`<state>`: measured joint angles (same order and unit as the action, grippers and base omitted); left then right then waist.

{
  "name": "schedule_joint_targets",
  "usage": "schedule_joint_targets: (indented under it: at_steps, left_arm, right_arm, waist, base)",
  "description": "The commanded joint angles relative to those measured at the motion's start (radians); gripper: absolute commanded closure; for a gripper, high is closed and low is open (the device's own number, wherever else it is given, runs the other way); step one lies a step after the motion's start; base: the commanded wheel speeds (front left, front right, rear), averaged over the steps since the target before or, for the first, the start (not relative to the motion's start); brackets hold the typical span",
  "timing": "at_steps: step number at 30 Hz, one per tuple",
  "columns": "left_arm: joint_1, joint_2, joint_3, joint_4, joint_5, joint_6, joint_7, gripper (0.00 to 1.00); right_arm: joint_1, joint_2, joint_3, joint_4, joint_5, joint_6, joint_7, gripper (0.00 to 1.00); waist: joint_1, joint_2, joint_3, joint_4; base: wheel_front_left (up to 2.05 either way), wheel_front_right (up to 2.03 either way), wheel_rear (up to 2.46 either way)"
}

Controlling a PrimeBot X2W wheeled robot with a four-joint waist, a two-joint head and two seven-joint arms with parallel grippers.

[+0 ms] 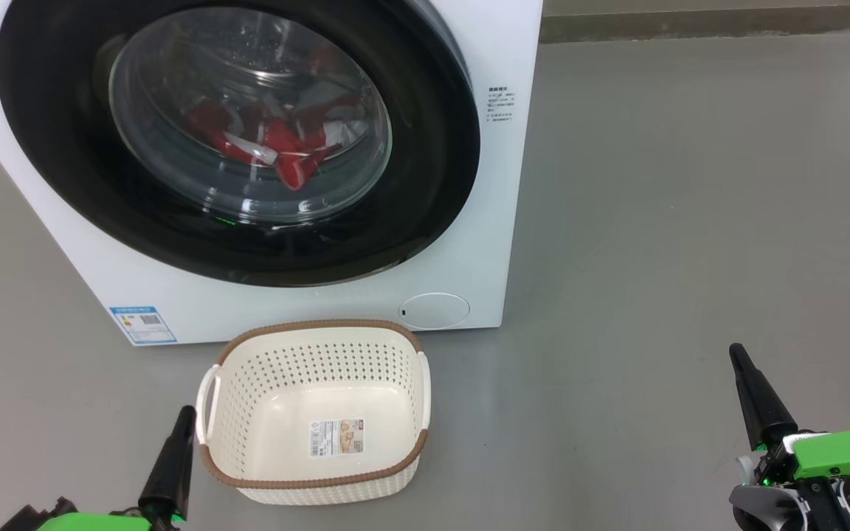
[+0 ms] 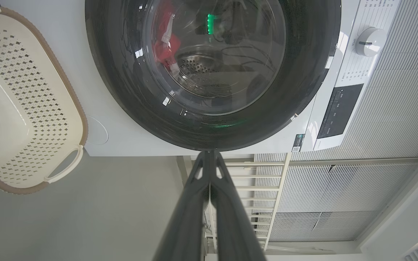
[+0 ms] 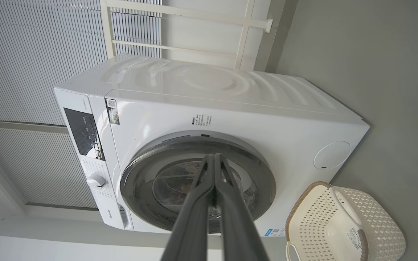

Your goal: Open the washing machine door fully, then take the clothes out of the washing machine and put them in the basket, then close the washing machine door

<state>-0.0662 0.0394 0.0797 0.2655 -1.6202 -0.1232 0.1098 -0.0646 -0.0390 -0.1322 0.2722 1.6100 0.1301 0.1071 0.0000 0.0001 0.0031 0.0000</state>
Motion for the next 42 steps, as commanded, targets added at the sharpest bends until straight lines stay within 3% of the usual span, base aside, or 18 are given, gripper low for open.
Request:
schedule_joint_targets:
  at_steps: [1,19,20,31,35,42]
  left_arm:
    - [-0.042,0.011,0.034,-0.021,0.011,-0.007,0.003,1.0]
    - [-0.042,0.011,0.034,-0.021,0.011,-0.007,0.003,1.0]
    - [0.0,0.0,0.0,0.0,0.0,0.0,0.0,0.0]
    - [0.016,-0.01,-0.015,0.028,0.006,0.0,-0.019,0.0]
    - [0.014,-0.008,-0.021,0.02,0.01,0.0,-0.03,0.0]
    - [0.008,-0.002,-0.034,0.003,0.031,0.0,-0.052,0.0]
  right_arm:
    - [-0.043,-0.011,0.019,-0.027,-0.001,0.001,0.006,1.0]
    - [-0.043,-0.011,0.019,-0.027,-0.001,0.001,0.006,1.0]
    - [0.0,0.0,0.0,0.0,0.0,0.0,0.0,0.0]
    - [0.023,0.014,0.011,0.032,-0.013,0.0,-0.018,0.0]
    - [0.022,0.01,0.016,0.027,-0.023,0.0,-0.03,0.0]
    - [0.017,0.002,0.029,0.02,-0.048,0.0,-0.052,0.0]
  waist:
    - [0.0,-0.0001,0.0,0.0]
    - [0.0,-0.0001,0.0,0.0]
    - [0.0,-0.0001,0.0,0.0]
    - [0.0022,-0.0001,-0.002,0.0]
    - [0.0002,-0.0001,0.0,0.0]
    - [0.0,-0.0001,0.001,0.0]
  base:
    - [0.0,0.0,0.0]
    - [0.0,0.0,0.0]
    - [0.0,0.0,0.0]
    - [0.0,0.0,0.0]
    - [0.0,0.0,0.0]
    - [0.0,0.0,0.0]
